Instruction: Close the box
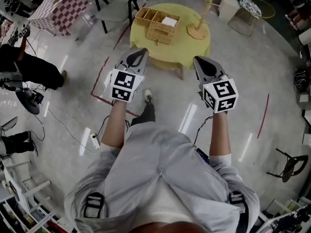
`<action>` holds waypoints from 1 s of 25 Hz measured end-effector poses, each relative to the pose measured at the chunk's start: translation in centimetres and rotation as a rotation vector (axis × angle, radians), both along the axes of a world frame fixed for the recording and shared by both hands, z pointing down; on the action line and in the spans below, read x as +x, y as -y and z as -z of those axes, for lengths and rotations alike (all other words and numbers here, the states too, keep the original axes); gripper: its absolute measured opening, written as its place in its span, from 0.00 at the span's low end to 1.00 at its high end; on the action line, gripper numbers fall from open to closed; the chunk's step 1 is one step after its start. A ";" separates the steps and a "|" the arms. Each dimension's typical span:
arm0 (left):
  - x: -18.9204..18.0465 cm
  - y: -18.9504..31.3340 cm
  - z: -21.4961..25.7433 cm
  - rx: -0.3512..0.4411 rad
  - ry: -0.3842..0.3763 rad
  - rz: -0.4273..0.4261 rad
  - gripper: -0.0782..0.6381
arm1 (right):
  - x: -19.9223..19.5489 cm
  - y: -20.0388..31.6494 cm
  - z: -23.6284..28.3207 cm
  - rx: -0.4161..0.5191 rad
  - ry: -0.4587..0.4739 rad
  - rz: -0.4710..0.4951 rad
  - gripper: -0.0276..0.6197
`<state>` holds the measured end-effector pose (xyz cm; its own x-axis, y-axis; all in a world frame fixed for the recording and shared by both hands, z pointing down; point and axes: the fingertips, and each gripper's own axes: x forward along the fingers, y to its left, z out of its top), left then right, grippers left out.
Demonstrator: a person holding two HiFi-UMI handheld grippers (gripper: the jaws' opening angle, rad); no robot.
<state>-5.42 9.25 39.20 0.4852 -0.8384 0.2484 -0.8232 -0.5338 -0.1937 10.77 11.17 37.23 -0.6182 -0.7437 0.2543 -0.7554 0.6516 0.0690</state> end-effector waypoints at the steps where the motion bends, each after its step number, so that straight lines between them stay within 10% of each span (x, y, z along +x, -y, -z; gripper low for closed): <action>1: -0.2 1.5 0.1 0.005 0.003 -0.007 0.15 | -0.2 1.5 0.0 -0.005 0.004 -0.004 0.08; 25: -5.2 30.8 -6.5 -0.187 -0.029 -0.064 0.16 | -6.6 29.0 -4.2 -0.215 0.050 -0.089 0.08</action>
